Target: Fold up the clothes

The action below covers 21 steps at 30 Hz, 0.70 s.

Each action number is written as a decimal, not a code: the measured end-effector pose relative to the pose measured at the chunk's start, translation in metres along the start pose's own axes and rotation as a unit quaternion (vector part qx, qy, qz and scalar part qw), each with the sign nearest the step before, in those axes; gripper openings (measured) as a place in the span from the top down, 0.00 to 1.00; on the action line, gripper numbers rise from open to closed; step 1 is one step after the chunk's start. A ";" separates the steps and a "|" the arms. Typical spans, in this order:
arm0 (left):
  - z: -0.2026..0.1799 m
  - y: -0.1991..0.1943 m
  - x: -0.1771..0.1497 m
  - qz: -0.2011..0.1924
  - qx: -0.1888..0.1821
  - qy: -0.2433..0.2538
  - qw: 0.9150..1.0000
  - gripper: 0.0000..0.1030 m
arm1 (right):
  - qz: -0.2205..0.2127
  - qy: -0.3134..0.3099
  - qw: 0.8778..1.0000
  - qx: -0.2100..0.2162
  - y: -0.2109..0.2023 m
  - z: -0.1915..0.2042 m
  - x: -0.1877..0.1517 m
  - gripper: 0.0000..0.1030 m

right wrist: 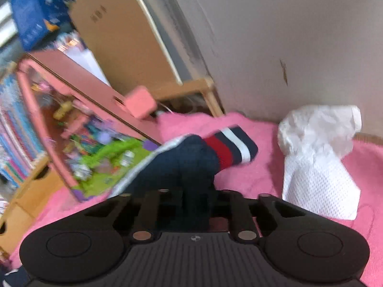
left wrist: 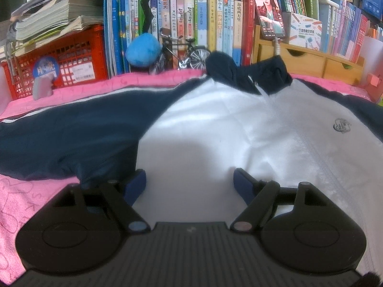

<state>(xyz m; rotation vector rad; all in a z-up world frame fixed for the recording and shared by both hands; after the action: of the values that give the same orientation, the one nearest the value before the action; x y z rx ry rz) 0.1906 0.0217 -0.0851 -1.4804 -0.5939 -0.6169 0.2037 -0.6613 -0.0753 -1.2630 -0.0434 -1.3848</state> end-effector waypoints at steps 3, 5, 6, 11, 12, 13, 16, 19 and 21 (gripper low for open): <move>0.000 0.000 0.000 0.000 0.000 0.001 1.000 0.21 | -0.041 -0.046 0.997 0.037 -0.044 0.044 0.000 0.91; 0.000 0.000 0.000 0.000 0.000 0.000 1.000 0.21 | -0.070 -0.089 0.990 0.080 -0.083 0.092 -0.004 0.92; 0.000 0.000 0.000 0.000 -0.001 0.000 1.000 0.21 | -0.083 -0.117 0.984 0.105 -0.102 0.120 -0.010 0.92; 0.000 0.000 0.000 0.001 -0.005 -0.001 1.000 0.18 | -0.104 -0.291 0.918 0.250 -0.188 0.289 -0.089 0.92; -0.001 0.000 0.000 0.001 -0.007 -0.002 1.000 0.15 | -0.092 -0.316 0.905 0.270 -0.195 0.316 -0.111 0.92; -0.001 0.000 0.000 0.002 -0.010 -0.002 1.000 0.14 | -0.080 -0.337 0.893 0.286 -0.201 0.341 -0.133 0.92; -0.003 0.001 0.000 0.006 -0.018 0.002 1.000 0.06 | -0.044 -0.374 0.882 0.284 -0.200 0.379 -0.188 0.80; -0.004 0.002 -0.001 0.007 -0.018 0.004 1.000 0.04 | -0.018 -0.377 0.895 0.236 -0.179 0.360 -0.213 0.44; -0.005 0.002 -0.001 0.008 -0.019 0.006 1.000 0.04 | -0.017 -0.380 0.906 0.183 -0.160 0.329 -0.210 0.38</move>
<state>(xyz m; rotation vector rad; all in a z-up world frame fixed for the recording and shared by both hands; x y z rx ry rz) 0.1913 0.0169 -0.0870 -1.5138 -0.5645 -0.6274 0.2322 -0.2508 0.0189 -1.4025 -0.8292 -0.7829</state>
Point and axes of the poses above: each gripper's, at about its wrist camera, not at the fingertips, and y roughly the way its jaws point, z to its left, x to its top, the point moved 8 cm from there along y, roughly the way its jaws point, and after that the axes turned 7 degrees about z, right-handed, at the moved point
